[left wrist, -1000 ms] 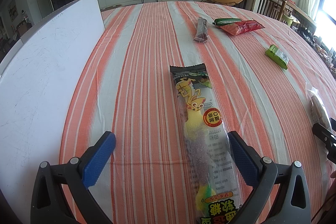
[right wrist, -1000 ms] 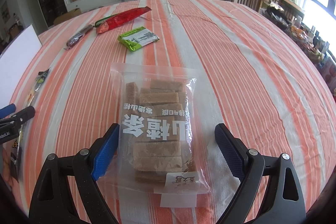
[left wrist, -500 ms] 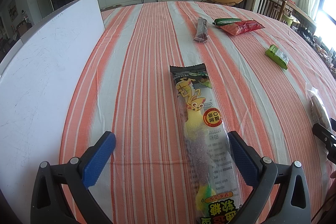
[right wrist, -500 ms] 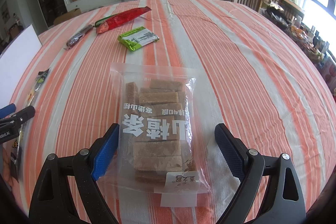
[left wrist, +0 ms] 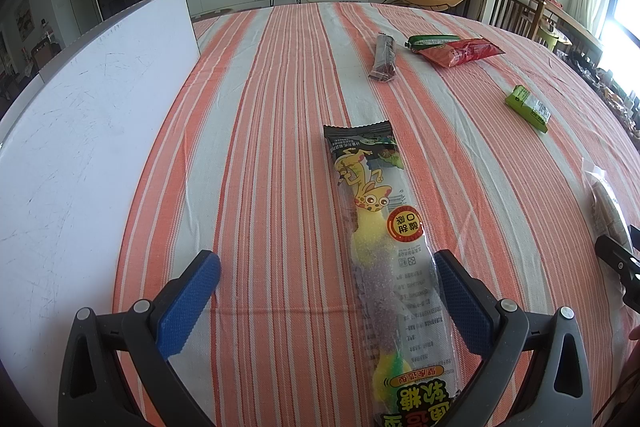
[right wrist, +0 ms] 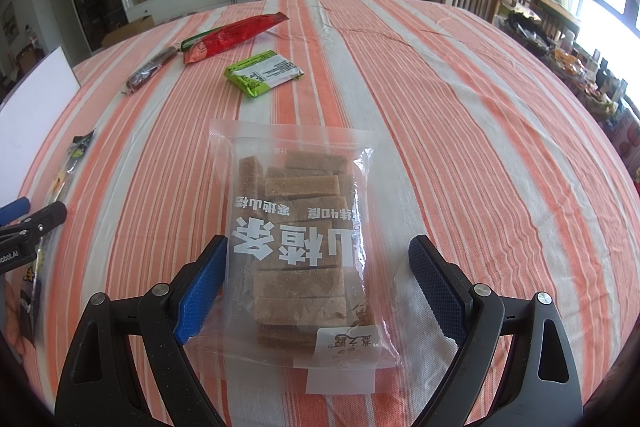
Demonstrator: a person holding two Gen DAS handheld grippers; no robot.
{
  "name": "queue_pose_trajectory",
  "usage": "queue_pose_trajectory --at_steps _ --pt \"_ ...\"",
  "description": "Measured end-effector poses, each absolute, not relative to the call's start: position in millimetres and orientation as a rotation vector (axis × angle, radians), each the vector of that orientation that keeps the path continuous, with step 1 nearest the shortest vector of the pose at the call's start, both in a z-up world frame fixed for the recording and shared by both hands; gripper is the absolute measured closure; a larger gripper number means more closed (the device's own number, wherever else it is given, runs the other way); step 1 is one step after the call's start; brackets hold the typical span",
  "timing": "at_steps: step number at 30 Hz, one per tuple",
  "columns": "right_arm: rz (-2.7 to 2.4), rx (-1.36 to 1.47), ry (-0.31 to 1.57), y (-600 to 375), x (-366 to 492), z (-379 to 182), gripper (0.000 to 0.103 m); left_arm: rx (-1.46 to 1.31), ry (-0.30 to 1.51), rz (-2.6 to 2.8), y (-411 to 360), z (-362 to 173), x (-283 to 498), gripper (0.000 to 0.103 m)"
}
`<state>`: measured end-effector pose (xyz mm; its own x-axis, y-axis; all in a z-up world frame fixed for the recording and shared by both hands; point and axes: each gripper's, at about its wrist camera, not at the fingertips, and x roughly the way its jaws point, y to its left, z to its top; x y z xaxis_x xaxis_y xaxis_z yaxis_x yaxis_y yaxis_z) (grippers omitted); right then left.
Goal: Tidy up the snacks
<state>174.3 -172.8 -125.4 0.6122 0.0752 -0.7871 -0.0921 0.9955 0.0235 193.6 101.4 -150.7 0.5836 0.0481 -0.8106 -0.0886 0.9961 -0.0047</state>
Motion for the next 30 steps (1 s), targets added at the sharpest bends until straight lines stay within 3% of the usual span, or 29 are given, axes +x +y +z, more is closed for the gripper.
queue_pose_trajectory --at_steps 21,26,30 --pt "0.095 -0.021 0.913 -175 168 -126 0.011 -0.047 0.945 0.080 101 -151 193 0.000" --pt "0.156 -0.062 1.105 -179 176 -120 0.011 -0.054 0.967 0.091 97 -149 190 0.000" --pt "0.209 -0.067 1.296 -182 200 -118 0.012 -0.016 1.093 0.029 86 -146 196 0.000"
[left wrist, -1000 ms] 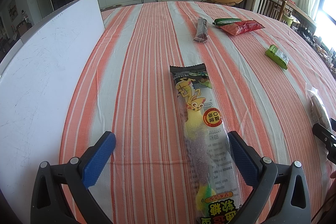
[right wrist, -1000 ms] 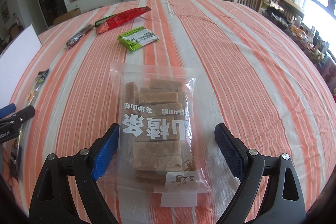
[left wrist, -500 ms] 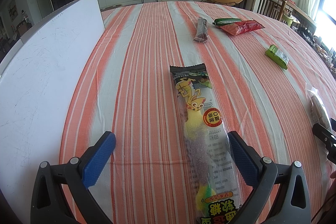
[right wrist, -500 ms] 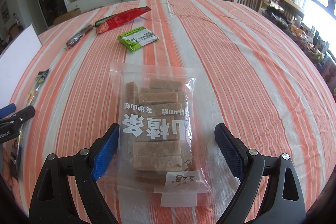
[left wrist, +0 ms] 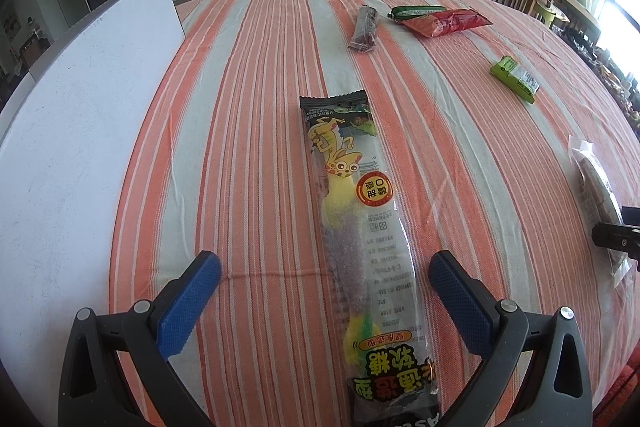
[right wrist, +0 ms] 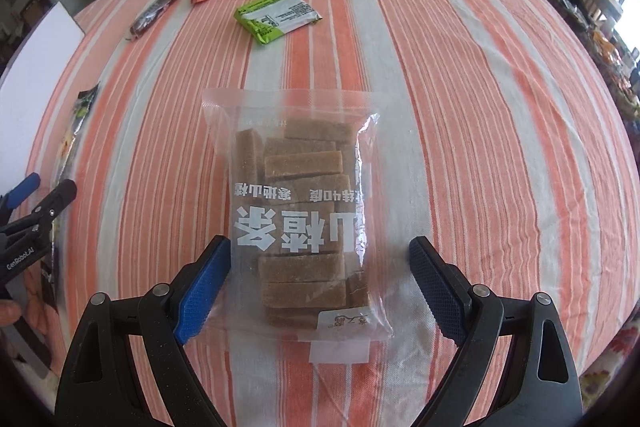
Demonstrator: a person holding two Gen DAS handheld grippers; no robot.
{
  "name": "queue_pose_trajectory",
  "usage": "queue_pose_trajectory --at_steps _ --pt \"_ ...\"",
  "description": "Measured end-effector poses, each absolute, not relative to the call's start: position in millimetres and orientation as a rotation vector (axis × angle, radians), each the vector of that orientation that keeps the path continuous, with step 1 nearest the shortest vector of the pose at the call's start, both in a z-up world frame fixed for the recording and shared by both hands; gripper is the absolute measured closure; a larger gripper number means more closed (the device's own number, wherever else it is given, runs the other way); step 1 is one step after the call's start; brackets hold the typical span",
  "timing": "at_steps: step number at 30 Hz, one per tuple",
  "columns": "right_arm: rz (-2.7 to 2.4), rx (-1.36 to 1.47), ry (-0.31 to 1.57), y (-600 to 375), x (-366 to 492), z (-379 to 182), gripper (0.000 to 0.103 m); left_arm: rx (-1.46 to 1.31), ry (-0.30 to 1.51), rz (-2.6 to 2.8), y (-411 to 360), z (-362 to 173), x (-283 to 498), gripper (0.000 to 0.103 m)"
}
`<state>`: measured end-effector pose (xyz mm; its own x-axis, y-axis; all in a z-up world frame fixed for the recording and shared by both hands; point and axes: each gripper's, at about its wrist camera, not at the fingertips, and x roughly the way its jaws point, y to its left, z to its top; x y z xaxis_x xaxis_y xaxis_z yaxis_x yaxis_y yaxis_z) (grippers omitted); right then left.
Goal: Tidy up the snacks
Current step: 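Close the left gripper on the stick pack while the right gripper holds the hawthorn bag, then lower the stick pack and hawthorn bag into the box, opening both grippers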
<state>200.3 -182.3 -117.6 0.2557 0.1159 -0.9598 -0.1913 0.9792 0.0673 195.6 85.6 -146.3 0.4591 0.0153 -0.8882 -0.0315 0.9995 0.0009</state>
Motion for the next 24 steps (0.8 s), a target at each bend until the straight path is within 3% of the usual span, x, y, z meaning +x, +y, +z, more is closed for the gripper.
queue_pose_trajectory --at_steps 1,2,3,4,5,6,11,16,24 --pt "0.211 -0.054 1.317 -184 206 -117 0.012 -0.005 1.125 0.005 83 -146 197 0.001" --pt "0.213 -0.042 1.318 -187 210 -117 0.014 0.001 1.129 -0.015 82 -143 197 0.011" --pt "0.222 -0.051 1.310 -187 211 -116 0.016 0.012 1.103 -0.035 79 -139 191 0.046" --pt "0.239 -0.080 1.292 -185 210 -113 0.029 0.018 1.082 -0.070 78 -134 188 0.069" --pt "0.255 -0.082 1.286 -185 208 -110 0.052 0.030 1.094 -0.076 79 -132 186 0.083" --pt "0.257 -0.056 1.291 -187 206 -107 0.055 0.013 1.089 -0.092 81 -130 184 0.089" --pt "0.309 0.162 1.256 -208 181 -101 0.057 -0.281 1.059 -0.219 111 -107 159 0.090" --pt "0.382 0.336 1.158 -209 155 -64 0.057 -0.439 0.952 -0.321 136 -52 118 0.090" --pt "0.786 0.385 1.034 -64 140 34 0.057 -0.478 0.723 -0.145 246 48 44 0.090"
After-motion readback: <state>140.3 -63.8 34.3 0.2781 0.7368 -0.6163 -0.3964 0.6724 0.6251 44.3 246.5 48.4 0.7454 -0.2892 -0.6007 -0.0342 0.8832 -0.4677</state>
